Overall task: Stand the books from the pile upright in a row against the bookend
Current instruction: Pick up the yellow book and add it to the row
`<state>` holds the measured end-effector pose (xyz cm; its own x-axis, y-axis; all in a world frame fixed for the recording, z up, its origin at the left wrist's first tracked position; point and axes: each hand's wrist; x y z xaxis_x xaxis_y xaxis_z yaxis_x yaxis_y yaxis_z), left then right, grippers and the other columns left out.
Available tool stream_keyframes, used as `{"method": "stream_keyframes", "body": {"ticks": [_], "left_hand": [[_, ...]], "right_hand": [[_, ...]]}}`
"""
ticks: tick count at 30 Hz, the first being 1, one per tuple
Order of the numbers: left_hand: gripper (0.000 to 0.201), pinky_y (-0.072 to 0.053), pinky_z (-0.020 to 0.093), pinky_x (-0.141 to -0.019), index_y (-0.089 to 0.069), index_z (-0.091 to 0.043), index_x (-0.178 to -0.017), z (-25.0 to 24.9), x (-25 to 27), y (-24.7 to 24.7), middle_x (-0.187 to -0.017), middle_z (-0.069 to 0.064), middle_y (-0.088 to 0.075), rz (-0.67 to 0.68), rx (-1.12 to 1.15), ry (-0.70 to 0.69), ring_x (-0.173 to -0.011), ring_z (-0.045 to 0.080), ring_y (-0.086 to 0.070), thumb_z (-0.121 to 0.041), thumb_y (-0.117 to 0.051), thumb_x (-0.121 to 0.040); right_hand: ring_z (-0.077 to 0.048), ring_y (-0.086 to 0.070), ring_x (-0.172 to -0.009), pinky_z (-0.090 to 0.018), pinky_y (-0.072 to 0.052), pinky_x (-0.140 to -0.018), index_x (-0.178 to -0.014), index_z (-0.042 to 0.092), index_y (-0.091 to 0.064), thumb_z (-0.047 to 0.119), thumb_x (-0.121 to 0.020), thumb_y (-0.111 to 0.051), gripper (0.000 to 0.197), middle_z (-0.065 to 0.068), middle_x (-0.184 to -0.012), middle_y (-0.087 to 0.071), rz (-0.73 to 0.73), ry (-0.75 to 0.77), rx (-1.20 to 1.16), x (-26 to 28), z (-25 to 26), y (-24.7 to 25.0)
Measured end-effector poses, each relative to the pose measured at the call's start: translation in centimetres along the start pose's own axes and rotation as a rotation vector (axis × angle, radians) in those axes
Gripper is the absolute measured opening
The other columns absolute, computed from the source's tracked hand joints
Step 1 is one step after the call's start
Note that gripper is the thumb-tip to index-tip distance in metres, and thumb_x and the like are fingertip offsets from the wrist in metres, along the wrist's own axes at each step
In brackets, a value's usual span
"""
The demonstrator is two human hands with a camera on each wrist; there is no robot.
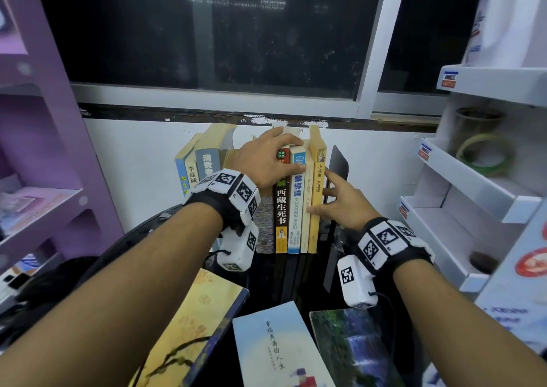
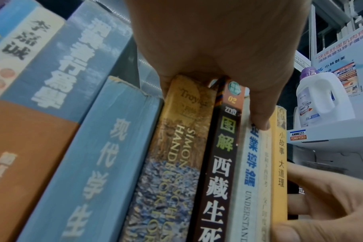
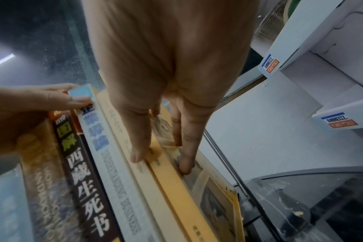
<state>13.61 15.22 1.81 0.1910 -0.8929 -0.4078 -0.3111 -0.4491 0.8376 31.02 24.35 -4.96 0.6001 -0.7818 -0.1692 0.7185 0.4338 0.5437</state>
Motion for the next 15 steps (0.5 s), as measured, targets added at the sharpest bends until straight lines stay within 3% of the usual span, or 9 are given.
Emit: {"method": "stream_keyframes", "body": {"ticks": [5,10,15], "left_hand": [[0.054,-0.032,0.043,-0.112,-0.045,-0.036,-0.134,-0.3,1.5,0.1,-0.156,-0.002,-0.029,-0.029,0.029,-0.014,-0.138,0.019,-0.035,-0.041,-0.065,-0.085],[0.063,-0.028,0.043,-0.112,-0.04,-0.03,-0.141,-0.8,4.7,0.0,-0.152,-0.003,-0.034,-0.12,0.097,-0.033,-0.136,0.019,-0.036,-0.031,-0.068,-0.085],[0.058,-0.022,0.033,-0.112,-0.044,-0.023,-0.139,-1.0,8.7,-0.2,-0.148,-0.004,-0.037,-0.138,0.186,-0.022,-0.136,0.014,-0.032,-0.024,-0.067,-0.086]], "right_hand": [[-0.019,-0.069,-0.101,-0.043,-0.06,-0.082,-0.144,0.029,-0.039,0.009,-0.079,-0.077,0.078,-0.005,-0.117,-0.068,0.002,-0.042,0.013,1.0,0.8,0.4],[-0.017,-0.069,-0.097,-0.037,-0.059,-0.082,-0.137,0.022,-0.046,0.012,-0.083,-0.075,0.062,-0.003,-0.111,-0.07,0.015,-0.08,0.035,3.1,1.6,0.3],[-0.019,-0.067,-0.102,-0.041,-0.055,-0.093,-0.136,0.019,-0.047,0.018,-0.082,-0.076,0.062,-0.004,-0.116,-0.069,0.08,-0.15,0.092,5.8,1.8,-0.5]]}}
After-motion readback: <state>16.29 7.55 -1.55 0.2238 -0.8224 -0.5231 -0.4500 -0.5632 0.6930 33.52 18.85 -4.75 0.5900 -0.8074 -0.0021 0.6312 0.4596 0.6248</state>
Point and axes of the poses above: each hand's wrist, its own x-axis away from the middle knuckle, its own y-axis out of the back of the hand, z = x × y
